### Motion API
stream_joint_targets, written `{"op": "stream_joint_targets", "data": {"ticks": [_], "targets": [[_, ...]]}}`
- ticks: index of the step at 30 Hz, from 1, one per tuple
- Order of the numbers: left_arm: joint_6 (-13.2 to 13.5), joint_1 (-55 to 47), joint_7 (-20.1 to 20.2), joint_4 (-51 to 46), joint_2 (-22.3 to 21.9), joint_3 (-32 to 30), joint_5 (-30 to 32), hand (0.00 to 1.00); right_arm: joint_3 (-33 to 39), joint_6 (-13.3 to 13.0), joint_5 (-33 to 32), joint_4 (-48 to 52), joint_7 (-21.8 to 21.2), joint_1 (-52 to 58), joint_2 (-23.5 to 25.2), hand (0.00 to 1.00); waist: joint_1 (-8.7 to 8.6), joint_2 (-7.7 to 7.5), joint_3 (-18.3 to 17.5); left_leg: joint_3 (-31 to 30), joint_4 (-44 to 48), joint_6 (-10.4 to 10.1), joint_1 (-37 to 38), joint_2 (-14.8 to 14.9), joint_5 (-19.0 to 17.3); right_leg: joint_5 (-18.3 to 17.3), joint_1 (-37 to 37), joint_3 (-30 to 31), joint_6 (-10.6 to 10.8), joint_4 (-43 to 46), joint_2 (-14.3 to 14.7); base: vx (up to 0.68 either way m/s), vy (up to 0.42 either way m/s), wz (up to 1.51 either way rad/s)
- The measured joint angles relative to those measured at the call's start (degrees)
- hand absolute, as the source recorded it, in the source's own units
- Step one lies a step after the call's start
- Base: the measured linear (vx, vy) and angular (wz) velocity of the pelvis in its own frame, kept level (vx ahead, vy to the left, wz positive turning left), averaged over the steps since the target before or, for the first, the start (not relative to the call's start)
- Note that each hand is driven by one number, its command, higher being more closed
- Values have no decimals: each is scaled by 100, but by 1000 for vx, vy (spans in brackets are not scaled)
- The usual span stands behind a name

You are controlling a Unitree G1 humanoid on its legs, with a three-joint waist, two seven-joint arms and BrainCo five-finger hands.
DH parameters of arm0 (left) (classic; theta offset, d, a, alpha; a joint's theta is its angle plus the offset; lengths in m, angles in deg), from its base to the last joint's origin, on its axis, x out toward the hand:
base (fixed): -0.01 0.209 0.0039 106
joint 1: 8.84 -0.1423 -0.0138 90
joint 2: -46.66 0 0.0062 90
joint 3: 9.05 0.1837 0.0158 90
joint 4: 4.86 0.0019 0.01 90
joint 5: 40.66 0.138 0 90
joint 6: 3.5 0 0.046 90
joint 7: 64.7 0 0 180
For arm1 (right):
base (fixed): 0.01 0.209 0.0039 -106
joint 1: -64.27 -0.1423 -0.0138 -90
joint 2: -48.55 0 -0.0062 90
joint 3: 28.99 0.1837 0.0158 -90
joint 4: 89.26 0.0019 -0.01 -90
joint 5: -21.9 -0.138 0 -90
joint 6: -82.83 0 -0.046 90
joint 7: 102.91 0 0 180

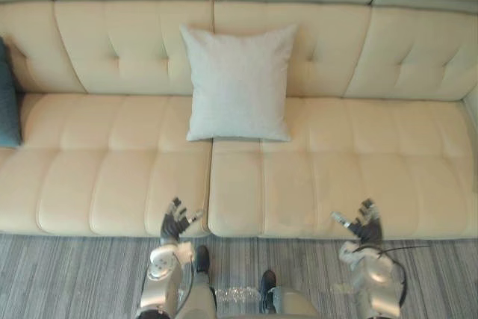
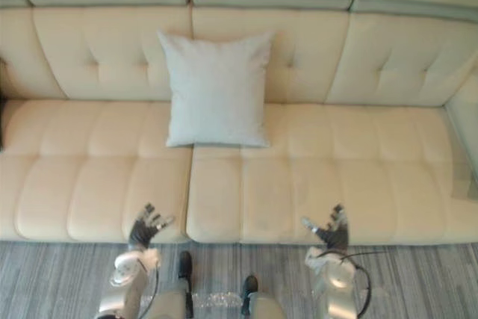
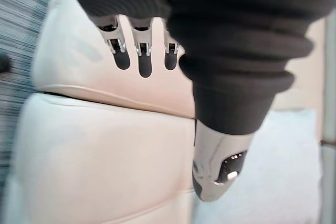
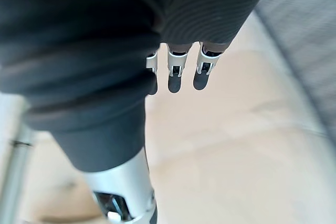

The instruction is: Pick up cushions and gather them together orderly.

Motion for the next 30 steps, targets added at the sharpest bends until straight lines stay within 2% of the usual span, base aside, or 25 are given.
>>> {"op": "stream_joint_targets", "data": {"ticks": [3, 6, 9, 16, 23, 26, 30], "targets": [[-105, 9, -13, 571, -77, -13, 530, 0, -16, 65, 210, -846, -27, 89, 117, 0, -5, 64, -122, 30, -189, 17, 269, -32, 13, 48, 281, -75, 43, -224, -51, -57, 57, 1], [-193, 39, -59, 1089, -78, -26, 857, 0, -6, 134, 216, -1505, -58, 71, 207, 0, -12, 64, -209, 160, -191, 17, 389, -42, 14, 160, 445, -44, 111, -407, -85, 8, 50, -13], [-256, 76, -125, 1487, -122, -173, 1079, 0, 238, 201, 259, -1926, -52, 61, 250, 0, -36, 55, -227, 191, -197, -13, 576, -102, -26, 255, 685, 36, 195, -595, -124, 52, 35, -8], [-350, 205, -148, 2097, -83, -417, 1454, 0, 747, 287, 434, -2669, -55, -161, 299, 0, -108, 18, -236, 282, -198, 22, 892, -238, -107, 366, 1088, 194, 186, -884, -182, 105, 23, -8], [-365, 393, -110, 2314, -61, -365, 1646, 0, 872, 326, 434, -2945, -62, -470, 264, 0, -132, -14, -93, 363, -199, -13, 1051, -264, -193, 401, 1199, 385, 206, -989, -198, 52, 9, -13], [-381, 484, -111, 2402, -54, -205, 1698, 0, 877, 354, 437, -2950, -60, -651, 240, 0, -125, -19, -32, 716, -199, -2, 1039, -227, -259, 572, 1015, 740, 227, -1092, -161, -11, 34, -63], [-433, 847, -109, 2388, -61, -114, 1717, 0, 640, 381, 437, -2799, -35, -856, 249, 0, -119, -106, 189, 1253, -176, -13, 911, -135, -355, 961, 585, 1123, 281, -1158, -67, -58, 28, -74]]}}
